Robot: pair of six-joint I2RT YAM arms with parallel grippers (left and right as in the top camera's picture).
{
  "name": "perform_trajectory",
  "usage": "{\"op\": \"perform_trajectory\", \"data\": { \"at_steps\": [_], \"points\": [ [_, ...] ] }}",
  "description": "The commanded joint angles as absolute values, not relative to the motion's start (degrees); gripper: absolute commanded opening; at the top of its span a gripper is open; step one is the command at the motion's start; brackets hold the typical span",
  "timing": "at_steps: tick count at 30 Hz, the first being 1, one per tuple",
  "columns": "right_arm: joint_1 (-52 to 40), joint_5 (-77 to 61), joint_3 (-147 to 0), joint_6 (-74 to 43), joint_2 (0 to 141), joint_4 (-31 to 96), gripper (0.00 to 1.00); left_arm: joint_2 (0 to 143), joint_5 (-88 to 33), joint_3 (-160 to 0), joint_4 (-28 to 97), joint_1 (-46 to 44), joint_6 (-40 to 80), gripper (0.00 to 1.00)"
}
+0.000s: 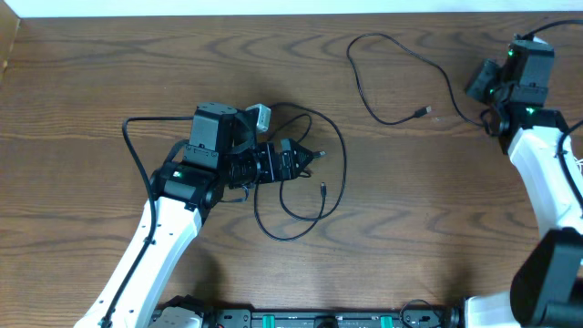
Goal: Untangle cables
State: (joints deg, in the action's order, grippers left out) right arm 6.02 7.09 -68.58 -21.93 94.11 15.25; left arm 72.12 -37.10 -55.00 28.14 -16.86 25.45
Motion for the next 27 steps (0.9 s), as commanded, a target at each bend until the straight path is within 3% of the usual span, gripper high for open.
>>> {"op": "perform_trajectory", "data": {
  "at_steps": [1, 7, 14, 27],
  "points": [
    [6.1, 15.2, -68.9, -25.8, 99.0, 17.0, 0.67, 71.9, -36.8, -55.5, 28.3, -16.6, 25.1, 1.00],
    [6.3, 19.2, -68.9, -29.3, 106.5, 18.2, 0.68, 71.9, -36.8, -55.5, 28.3, -16.6, 25.1, 1.00],
    [7.1, 19.2, -68.9, -36.9, 110.9, 20.0, 0.60, 71.9, -36.8, -55.5, 28.3, -16.6, 25.1, 1.00],
    [7.1, 25.0, -68.9, -41.2, 116.4, 19.1, 0.61, 71.9, -36.8, -55.5, 28.3, -16.6, 25.1, 1.00]
  ]
}}
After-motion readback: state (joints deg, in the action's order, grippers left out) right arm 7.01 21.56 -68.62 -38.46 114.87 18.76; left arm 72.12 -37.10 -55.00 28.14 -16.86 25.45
